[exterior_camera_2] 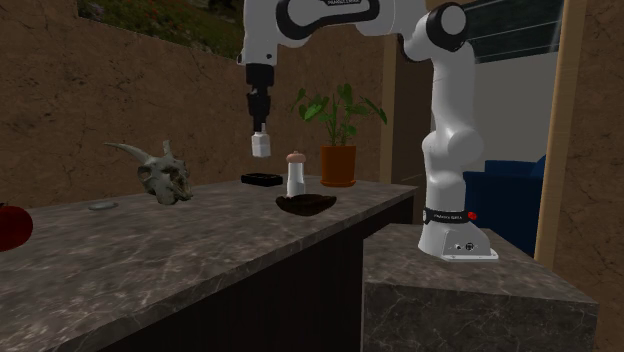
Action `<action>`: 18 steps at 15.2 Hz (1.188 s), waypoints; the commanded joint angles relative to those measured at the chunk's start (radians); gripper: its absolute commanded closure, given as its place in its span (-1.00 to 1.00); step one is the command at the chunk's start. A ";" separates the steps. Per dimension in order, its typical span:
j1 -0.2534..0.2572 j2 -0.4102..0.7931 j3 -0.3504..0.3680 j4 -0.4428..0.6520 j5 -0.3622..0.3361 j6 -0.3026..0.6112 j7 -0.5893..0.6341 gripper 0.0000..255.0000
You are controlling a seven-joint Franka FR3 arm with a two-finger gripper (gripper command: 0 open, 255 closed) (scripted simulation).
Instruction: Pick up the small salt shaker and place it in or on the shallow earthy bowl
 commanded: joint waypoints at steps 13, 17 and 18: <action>0.008 -0.374 -0.028 -0.386 0.079 0.024 -0.048 1.00; 0.009 -0.371 -0.026 -0.437 0.078 0.078 -0.043 1.00; 0.009 -0.370 -0.025 -0.450 0.078 0.091 -0.041 1.00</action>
